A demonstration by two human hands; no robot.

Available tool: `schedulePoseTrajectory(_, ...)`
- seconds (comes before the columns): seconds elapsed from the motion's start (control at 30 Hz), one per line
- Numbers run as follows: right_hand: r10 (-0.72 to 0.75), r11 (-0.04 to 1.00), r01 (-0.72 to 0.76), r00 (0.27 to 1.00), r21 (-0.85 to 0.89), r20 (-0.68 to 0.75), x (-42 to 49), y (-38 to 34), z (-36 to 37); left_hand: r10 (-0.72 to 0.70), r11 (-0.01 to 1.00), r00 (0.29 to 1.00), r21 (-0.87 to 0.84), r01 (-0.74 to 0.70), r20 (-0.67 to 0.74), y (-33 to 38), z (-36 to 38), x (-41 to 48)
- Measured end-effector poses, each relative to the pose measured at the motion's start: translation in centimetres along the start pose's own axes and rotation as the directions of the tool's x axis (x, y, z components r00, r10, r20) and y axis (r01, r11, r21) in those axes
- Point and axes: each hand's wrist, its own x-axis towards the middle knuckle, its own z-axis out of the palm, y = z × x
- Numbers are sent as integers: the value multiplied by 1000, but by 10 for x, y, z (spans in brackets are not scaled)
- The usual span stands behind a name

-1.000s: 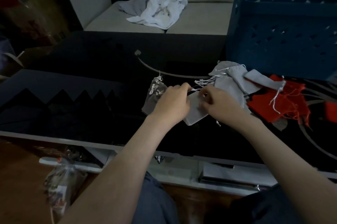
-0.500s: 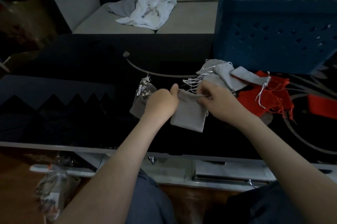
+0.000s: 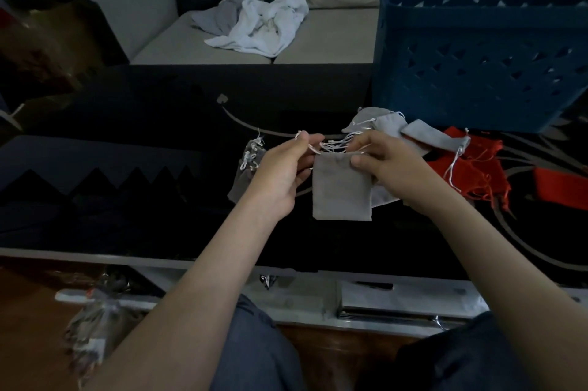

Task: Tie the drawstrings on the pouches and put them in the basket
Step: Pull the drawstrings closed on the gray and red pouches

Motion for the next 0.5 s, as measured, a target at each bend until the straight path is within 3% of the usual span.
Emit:
schedulePoseTrajectory(0.2,21,997,-20,1000,-80,13,3,3,-2,-95,994,989,-71,87,-111,3,2,1)
schedulePoseTrajectory(0.5,43,987,-43,999,-153,-3,3,5,-4,-100,983,971,-171,63,-218,4,3,-3)
